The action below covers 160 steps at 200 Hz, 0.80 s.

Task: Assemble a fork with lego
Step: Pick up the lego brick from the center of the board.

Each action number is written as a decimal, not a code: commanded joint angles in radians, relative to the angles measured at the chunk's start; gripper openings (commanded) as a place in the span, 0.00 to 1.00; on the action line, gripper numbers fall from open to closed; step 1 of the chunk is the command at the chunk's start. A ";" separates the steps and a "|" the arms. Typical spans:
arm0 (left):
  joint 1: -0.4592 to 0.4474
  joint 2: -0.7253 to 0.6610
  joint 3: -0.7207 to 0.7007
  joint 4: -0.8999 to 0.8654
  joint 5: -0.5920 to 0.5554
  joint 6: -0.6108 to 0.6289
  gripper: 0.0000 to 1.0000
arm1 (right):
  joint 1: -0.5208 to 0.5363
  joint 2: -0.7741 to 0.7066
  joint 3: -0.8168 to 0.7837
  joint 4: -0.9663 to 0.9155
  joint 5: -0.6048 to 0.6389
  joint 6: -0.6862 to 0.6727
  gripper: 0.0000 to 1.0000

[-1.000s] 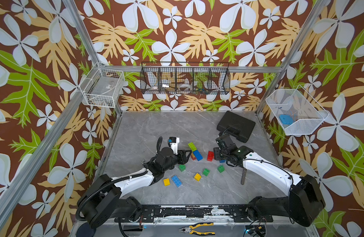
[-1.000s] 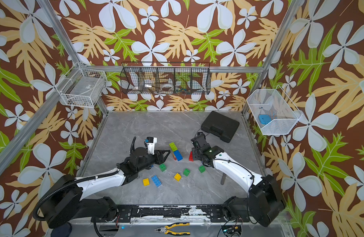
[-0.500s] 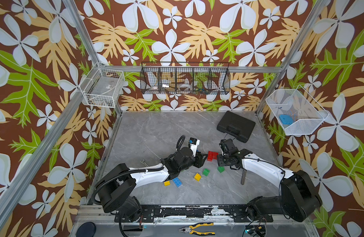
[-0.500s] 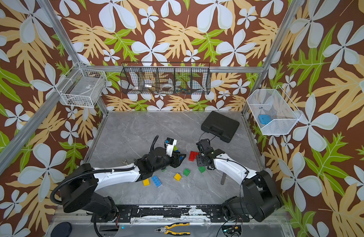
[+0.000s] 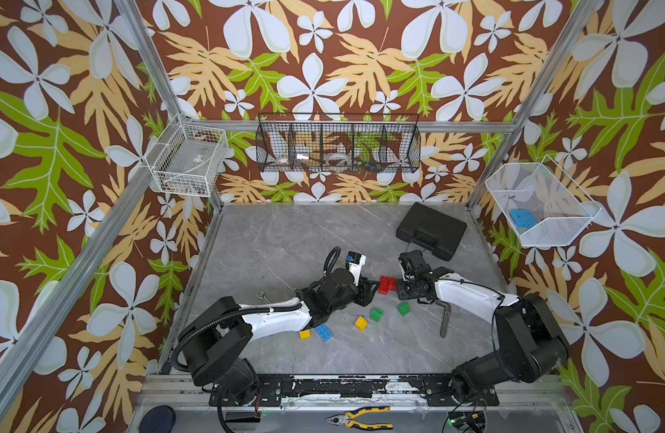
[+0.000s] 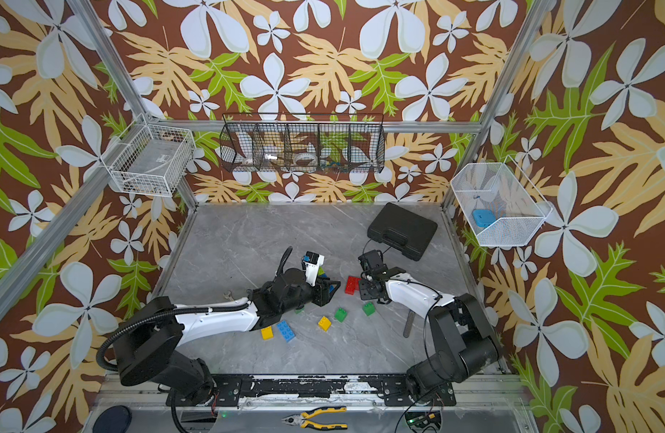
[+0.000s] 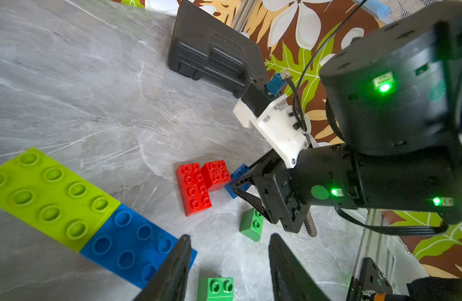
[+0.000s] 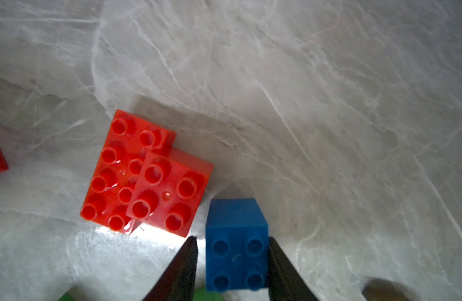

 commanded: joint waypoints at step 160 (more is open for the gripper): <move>0.140 -0.102 -0.086 0.119 0.061 -0.084 0.51 | 0.042 -0.224 0.105 -0.075 0.094 -0.024 0.28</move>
